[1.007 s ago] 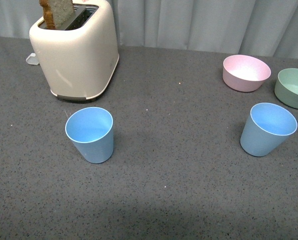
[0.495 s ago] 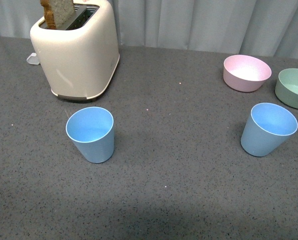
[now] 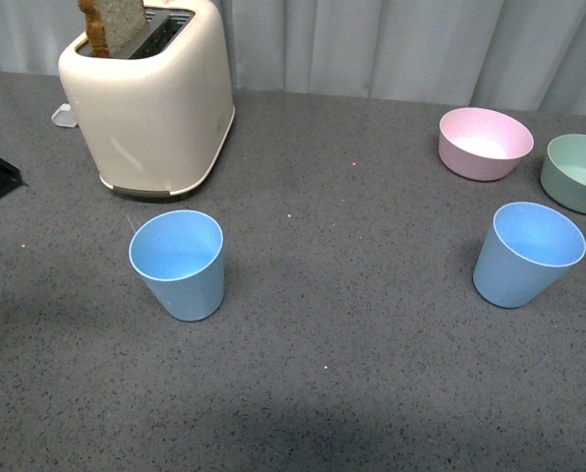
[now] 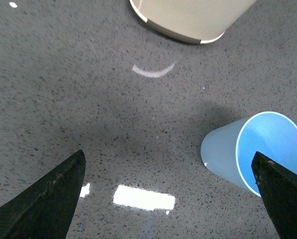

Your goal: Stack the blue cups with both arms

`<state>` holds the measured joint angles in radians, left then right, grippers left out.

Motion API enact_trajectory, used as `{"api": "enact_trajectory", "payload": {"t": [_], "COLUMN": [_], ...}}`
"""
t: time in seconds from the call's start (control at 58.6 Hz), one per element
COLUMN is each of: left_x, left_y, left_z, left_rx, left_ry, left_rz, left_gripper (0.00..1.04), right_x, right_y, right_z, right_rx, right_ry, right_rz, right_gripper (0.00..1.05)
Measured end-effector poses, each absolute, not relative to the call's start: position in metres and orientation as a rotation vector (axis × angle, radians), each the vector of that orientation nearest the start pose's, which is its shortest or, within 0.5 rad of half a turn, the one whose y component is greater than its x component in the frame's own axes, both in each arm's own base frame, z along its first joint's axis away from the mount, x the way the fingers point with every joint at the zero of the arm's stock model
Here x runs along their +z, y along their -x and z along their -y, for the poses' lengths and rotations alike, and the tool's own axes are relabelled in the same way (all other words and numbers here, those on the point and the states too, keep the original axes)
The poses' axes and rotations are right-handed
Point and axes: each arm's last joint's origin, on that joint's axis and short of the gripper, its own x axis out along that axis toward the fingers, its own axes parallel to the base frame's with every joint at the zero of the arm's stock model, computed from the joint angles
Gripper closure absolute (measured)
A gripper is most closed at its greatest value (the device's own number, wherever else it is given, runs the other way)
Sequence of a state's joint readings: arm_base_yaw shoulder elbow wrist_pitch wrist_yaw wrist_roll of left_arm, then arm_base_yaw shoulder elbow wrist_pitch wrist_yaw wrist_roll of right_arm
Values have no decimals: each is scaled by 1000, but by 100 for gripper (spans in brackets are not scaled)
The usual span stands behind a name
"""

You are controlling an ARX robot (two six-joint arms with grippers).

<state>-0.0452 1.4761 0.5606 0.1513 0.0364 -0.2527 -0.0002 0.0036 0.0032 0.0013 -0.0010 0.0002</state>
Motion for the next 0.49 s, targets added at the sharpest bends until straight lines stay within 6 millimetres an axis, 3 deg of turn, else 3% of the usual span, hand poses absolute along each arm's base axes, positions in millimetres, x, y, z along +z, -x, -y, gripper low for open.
{"api": "enact_trajectory", "payload": {"t": [0.188, 0.495], "left_x": [129, 114], "left_y": [-292, -313], "left_z": [31, 51], "left_rx": [-6, -21], "left_ry": [257, 268], "left_rz": [-895, -999], "left_gripper": [7, 7], "right_x": [164, 164], "right_y": [-98, -98], "right_z": [0, 0], "right_rx": [1, 1], "right_ry": [0, 0], "right_rz": [1, 1], "right_gripper": [10, 10]}}
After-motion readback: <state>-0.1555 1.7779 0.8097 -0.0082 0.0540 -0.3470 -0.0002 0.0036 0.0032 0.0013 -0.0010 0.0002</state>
